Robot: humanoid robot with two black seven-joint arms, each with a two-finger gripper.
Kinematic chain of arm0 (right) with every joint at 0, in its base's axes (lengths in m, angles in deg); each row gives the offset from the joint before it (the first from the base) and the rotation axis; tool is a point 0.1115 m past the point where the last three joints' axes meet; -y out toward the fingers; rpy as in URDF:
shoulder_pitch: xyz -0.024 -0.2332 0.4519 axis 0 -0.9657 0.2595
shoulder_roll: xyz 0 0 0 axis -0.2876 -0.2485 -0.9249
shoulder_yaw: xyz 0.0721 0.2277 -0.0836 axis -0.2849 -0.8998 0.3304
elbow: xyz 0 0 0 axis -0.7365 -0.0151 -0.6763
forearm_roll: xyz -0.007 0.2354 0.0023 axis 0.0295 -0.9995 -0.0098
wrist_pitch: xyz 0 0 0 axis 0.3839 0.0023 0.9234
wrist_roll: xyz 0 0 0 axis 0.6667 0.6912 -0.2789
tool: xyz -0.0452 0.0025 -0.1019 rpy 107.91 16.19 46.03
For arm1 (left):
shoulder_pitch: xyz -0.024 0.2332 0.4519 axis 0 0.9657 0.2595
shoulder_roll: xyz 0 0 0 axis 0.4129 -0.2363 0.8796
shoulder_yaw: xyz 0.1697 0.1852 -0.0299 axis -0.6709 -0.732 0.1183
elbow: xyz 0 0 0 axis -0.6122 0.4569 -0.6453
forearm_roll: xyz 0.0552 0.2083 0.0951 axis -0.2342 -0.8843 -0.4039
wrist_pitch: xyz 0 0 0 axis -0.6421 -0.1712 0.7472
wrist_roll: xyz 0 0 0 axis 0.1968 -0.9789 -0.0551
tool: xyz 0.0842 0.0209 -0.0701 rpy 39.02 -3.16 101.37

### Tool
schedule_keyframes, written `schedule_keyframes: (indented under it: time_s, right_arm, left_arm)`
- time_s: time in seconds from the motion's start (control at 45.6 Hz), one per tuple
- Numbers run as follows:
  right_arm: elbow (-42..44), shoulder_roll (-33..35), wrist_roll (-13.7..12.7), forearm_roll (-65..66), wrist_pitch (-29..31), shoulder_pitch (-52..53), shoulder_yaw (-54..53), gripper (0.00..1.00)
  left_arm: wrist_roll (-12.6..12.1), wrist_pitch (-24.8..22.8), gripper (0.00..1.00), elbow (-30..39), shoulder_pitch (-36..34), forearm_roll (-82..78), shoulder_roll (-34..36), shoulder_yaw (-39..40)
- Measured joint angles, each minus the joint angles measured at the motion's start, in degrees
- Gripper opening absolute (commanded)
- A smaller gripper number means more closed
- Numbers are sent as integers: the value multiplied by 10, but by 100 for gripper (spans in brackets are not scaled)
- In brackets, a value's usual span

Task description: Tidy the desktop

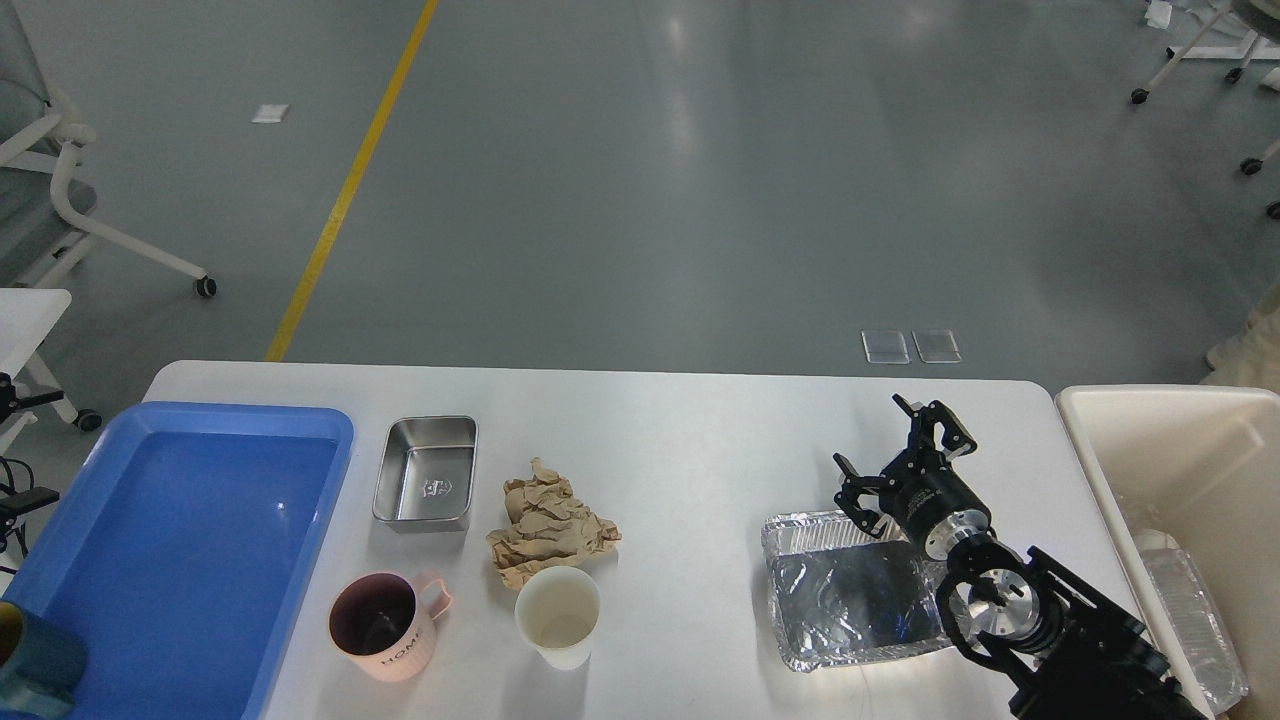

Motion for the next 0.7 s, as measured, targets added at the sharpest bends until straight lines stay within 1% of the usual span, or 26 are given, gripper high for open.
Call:
schedule_keyframes:
  time_s: [0.132, 0.329, 0.548, 0.702]
  right_arm:
    - [0, 0, 0, 0, 0, 0, 0, 100]
    - [0, -2, 0, 0, 0, 0, 0, 100]
    - [-2, -7, 1, 0, 0, 0, 1, 100]
    - [-2, -9, 1, 0, 0, 0, 1, 100]
  left_arm:
    - [0, -15, 100, 3, -33, -71, -12, -28]
    - [2, -62, 100, 7, -83, -191, -26, -69]
    - [4, -144, 100, 15, -123, -321, -58, -77]
    - [3, -202, 100, 25, -151, -372, -67, -92]
